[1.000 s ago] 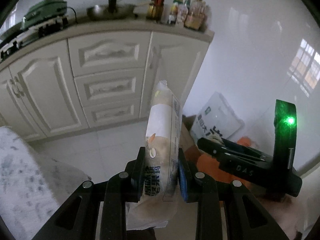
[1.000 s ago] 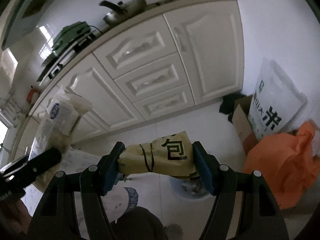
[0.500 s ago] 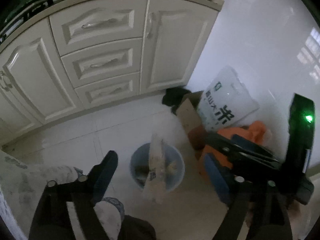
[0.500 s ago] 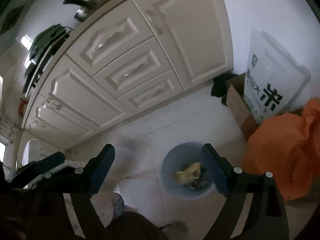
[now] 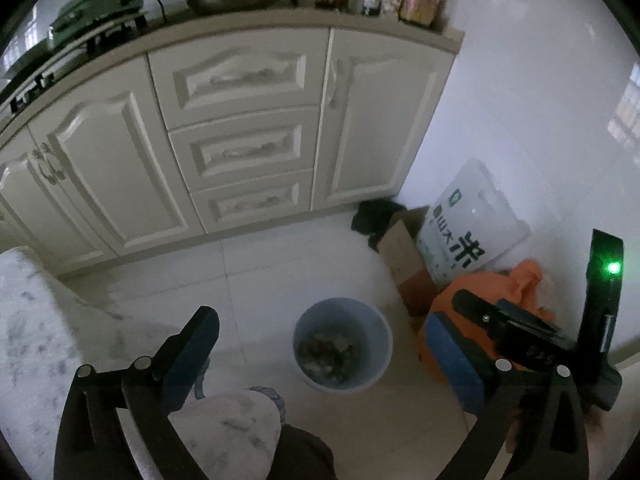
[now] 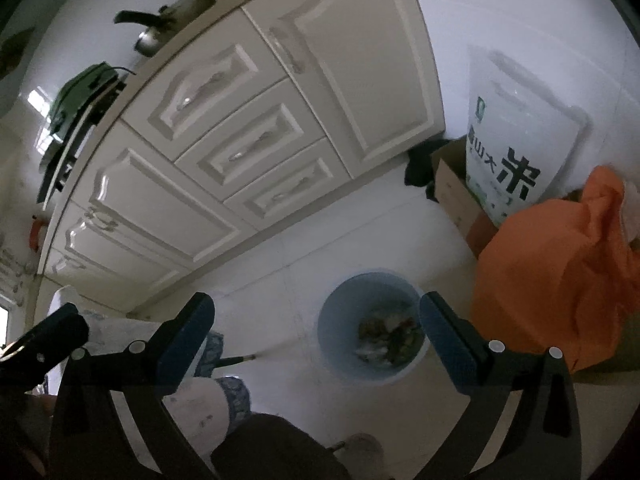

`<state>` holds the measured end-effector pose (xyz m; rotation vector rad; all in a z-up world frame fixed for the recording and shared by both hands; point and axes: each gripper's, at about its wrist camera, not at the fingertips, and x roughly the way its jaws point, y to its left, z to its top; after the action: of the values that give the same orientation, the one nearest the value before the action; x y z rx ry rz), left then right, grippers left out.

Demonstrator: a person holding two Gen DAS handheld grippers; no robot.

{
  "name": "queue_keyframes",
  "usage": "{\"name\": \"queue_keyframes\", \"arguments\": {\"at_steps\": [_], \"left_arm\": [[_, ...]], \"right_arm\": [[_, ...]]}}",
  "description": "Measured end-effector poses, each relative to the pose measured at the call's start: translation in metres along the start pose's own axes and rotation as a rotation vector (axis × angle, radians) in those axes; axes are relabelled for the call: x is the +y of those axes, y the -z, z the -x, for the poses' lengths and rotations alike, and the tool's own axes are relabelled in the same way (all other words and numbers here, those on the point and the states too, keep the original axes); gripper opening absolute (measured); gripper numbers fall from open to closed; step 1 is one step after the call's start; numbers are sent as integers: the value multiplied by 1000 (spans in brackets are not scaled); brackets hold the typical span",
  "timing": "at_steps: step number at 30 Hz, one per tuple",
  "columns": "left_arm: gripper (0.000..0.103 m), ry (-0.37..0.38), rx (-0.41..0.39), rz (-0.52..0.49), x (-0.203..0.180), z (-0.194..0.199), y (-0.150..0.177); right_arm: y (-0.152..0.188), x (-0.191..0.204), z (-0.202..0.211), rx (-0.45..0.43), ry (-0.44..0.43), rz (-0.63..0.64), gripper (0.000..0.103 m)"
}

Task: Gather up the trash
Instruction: 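Carry both bags to the blue bucket and open both grippers, then return both tools to the table above the remaining wrappers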

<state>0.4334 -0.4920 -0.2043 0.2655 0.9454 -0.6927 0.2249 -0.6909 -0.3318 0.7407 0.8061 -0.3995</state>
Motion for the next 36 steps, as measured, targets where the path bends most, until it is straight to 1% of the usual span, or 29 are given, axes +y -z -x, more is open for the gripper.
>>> {"name": "queue_keyframes", "arguments": {"at_steps": [7,15,20,26,32,36], "left_arm": [[102,1,-114,9,16,80,36],[102,-38,-235,87,56,178,85],[102,-102,-332,143,87,243,126],[102,-180,-404,220,124,306,182],[102,-270,-474,298,147,365,237],[102,-336,-515,347,152,400,274]], "right_arm": [[4,47,37,-50,-32,68,103],[10,117,88,-123,-94,177,103],[20,170,115,-158,-145,285,103],[40,237,137,-181,-225,406,103],[69,306,157,-205,-308,530,103],[88,343,168,-215,-358,609,103]]}}
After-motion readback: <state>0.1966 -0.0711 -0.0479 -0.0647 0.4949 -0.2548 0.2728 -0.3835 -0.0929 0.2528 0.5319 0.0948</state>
